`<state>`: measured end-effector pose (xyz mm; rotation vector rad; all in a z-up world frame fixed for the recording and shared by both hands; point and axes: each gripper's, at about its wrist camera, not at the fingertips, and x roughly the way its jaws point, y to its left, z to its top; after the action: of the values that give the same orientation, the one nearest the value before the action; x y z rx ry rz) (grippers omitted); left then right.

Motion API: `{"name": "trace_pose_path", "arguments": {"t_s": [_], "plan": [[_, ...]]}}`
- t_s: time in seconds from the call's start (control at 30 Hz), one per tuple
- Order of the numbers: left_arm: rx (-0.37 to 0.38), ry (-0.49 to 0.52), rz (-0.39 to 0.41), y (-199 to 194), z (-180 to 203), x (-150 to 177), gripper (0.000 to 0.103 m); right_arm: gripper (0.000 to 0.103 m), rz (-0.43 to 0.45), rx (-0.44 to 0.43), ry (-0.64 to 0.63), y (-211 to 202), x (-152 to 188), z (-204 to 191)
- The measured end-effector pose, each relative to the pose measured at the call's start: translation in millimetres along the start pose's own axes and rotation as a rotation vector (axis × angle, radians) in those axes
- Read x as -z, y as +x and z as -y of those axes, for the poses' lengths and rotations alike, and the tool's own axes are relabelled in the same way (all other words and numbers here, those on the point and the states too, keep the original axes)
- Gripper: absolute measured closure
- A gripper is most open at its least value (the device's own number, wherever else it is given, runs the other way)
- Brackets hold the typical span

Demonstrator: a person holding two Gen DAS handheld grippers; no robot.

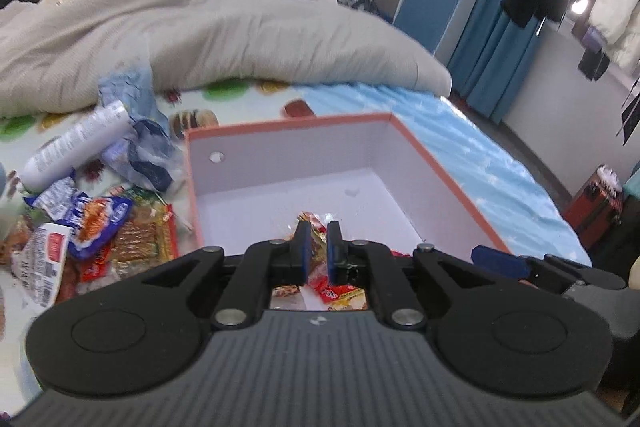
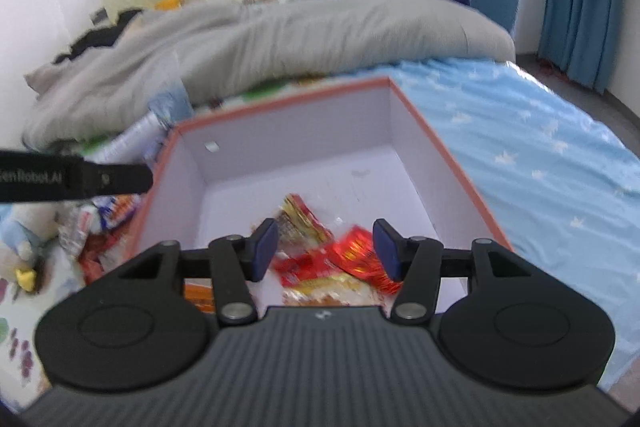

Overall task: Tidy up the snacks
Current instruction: 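Raise both open tools out of the pink box, then grasp the clear shrimp-chip packet with the left tool while the right tool grasps a clear grey packet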

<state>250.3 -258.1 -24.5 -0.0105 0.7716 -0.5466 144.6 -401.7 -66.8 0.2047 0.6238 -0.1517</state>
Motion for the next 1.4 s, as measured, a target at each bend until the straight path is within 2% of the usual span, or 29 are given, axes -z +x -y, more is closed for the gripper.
{"name": "trace_pose_path", "arguments": {"t_s": [0.23, 0.57, 0.9, 1.1, 1.27, 1.4], "plan": [[-0.021, -0.015, 0.093, -61, -24, 17, 0.095, 0.047, 0.093, -0.071, -0.027, -41, 3, -28], [-0.097, -0.056, 0.137, -124, -67, 65, 0.095, 0.047, 0.169, -0.16, -0.065, -86, 21, -68], [-0.132, -0.128, 0.166, -165, -96, 100, 0.095, 0.047, 0.174, -0.214, -0.08, -106, 48, -98], [-0.161, -0.154, 0.143, -169, -112, 124, 0.094, 0.047, 0.109, -0.248, -0.117, -100, 74, -118], [-0.178, -0.22, 0.117, -163, -138, 141, 0.084, 0.047, 0.062, -0.261, -0.143, -90, 87, -135], [-0.192, -0.251, 0.106, -156, -159, 147, 0.067, 0.047, 0.039, -0.269, -0.17, -79, 90, -151]]}}
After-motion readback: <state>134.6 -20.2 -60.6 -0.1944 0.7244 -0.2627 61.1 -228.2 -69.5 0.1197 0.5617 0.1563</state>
